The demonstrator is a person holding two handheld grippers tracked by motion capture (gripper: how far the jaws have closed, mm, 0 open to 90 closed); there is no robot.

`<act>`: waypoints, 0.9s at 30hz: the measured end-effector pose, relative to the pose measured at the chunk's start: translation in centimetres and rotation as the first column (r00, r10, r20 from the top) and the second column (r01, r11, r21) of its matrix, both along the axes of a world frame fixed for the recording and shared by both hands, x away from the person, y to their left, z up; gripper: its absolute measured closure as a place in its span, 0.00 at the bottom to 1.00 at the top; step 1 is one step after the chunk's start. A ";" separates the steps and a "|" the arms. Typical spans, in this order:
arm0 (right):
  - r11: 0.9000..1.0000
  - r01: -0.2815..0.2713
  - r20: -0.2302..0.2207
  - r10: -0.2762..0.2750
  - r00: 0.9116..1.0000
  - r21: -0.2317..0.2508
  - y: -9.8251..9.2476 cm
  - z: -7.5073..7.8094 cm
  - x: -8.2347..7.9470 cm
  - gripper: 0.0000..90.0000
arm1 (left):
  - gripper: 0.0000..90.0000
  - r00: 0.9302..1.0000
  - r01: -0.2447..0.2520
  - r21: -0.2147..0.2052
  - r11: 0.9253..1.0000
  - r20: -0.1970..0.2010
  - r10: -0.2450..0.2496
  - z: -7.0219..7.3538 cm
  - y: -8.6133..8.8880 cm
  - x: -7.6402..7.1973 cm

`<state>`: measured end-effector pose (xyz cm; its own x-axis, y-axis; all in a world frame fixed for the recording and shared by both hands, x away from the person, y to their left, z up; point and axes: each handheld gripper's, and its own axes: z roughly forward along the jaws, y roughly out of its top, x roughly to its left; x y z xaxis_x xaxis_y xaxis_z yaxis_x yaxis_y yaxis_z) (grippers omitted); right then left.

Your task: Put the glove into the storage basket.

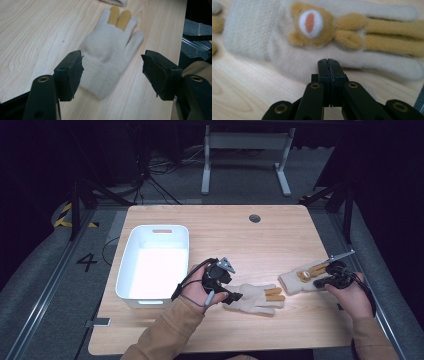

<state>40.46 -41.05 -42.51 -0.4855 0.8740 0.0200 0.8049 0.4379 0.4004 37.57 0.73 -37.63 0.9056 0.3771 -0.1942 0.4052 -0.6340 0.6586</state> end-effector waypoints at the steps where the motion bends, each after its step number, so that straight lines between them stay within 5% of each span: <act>1: 1.000 -0.008 -0.007 0.008 1.000 -0.001 0.1 0.1 -0.1 0.99 | 0.37 1.000 0.000 0.000 1.000 0.001 0.000 0.0 0.0 0.0; 12: 0.997 -0.015 0.146 0.003 0.989 0.078 0.9 1.4 0.3 0.64 | 0.36 1.000 -0.013 -0.007 1.000 0.002 0.013 0.0 0.4 -0.1; 19: 0.997 -0.044 0.155 0.033 0.987 0.064 1.9 0.6 1.3 0.56 | 0.35 1.000 0.004 -0.002 1.000 0.002 -0.004 -0.1 0.3 -0.2; 27: 0.998 -0.040 0.137 0.032 0.990 0.055 1.9 -0.3 1.8 0.59 | 0.35 1.000 0.005 -0.002 1.000 0.005 -0.005 -0.2 0.4 -0.3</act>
<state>42.25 -39.13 -42.78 -0.5186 0.8550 0.0015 0.7255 0.4390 0.5301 37.26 1.09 -37.87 0.9082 0.3726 -0.1907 0.3993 -0.6346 0.6617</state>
